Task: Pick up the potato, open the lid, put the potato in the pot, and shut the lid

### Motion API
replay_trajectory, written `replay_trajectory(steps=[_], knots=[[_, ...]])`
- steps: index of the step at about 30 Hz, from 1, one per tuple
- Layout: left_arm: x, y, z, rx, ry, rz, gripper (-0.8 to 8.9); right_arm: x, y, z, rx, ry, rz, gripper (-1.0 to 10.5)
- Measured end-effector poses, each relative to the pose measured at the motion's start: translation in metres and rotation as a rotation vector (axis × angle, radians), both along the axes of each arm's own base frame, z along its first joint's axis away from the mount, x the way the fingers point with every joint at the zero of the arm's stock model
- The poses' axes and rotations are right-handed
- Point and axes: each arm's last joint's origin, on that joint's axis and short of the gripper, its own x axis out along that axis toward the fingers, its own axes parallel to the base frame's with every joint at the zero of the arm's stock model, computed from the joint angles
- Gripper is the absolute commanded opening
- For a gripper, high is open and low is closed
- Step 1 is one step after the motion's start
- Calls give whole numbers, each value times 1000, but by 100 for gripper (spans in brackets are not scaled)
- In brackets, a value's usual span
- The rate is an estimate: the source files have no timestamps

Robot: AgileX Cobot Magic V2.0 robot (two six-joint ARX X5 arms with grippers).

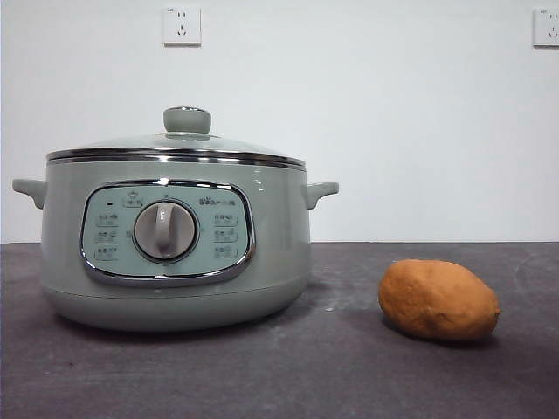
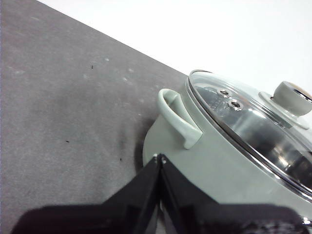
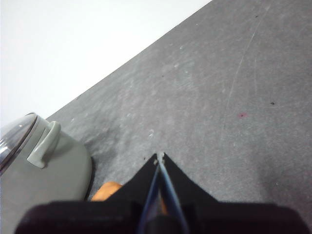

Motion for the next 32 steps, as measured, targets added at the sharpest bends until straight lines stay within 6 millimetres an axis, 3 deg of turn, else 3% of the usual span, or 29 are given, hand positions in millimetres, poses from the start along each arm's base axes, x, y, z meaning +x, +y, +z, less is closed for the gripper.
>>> replay_trajectory(steps=[6, 18, 25, 32], knots=[[-1, 0, 4, -1, 0, -8, -7, 0, 0, 5, 1, 17, 0, -10], [-6, -1, 69, 22, -20, -56, -7, 13, 4, 63, -84, 69, 92, -9], [6, -5, 107, 115, 32, -203, -7, 34, 9, 99, -106, 92, 218, -8], [29, -8, 134, 185, 176, -365, -4, 58, 16, 117, -165, 195, 390, -4]])
